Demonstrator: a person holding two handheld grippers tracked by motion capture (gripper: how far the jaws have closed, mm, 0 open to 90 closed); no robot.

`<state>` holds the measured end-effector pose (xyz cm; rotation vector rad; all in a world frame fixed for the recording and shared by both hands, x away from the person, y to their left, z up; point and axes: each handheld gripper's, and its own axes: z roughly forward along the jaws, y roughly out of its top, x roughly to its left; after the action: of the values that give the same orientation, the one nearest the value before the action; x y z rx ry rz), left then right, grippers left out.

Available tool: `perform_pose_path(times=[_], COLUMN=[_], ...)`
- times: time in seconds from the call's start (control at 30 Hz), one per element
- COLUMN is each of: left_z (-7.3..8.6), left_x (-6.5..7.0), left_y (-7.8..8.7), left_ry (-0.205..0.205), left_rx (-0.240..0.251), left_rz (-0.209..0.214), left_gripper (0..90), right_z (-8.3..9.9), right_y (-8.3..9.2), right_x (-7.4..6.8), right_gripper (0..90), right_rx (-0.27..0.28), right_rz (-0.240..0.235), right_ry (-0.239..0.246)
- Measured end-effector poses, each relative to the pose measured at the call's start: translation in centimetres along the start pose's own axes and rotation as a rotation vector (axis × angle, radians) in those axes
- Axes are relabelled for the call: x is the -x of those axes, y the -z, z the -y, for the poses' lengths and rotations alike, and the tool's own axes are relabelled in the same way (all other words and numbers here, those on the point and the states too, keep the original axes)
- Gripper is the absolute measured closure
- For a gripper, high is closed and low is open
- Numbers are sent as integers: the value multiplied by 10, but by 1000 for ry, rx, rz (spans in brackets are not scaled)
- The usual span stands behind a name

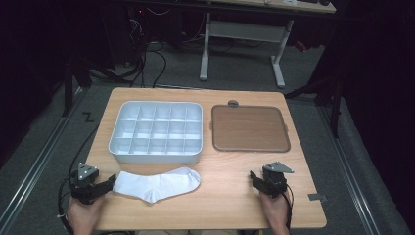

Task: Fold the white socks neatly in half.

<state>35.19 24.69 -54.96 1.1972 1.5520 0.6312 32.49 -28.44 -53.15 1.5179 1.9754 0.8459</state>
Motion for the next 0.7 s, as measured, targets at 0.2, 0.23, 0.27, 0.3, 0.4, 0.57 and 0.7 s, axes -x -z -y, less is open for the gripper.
perform_pose_path(times=[0.2,0.23,0.27,0.3,0.4,0.57,0.7], left_z=[0,0,0,0,0,0,0], left_x=[0,0,0,0,-1,0,0], left_y=[0,0,0,0,1,0,0], left_ry=[1,0,3,11,13,8,13], left_rx=[0,0,1,1,1,2,1], left_rz=[0,-1,0,2,2,-5,-3], left_gripper=[327,328,327,327,327,327,325], right_z=[0,0,0,0,0,0,0], right_y=[0,0,0,0,0,0,0], right_x=[0,0,0,0,0,0,0], right_gripper=[446,445,444,442,432,429,429], right_rx=[-1,-1,-1,-1,-2,-2,-1], right_rz=[0,0,0,-2,-6,-8,-6], right_ry=[-2,-2,-3,-1,-1,-2,3])
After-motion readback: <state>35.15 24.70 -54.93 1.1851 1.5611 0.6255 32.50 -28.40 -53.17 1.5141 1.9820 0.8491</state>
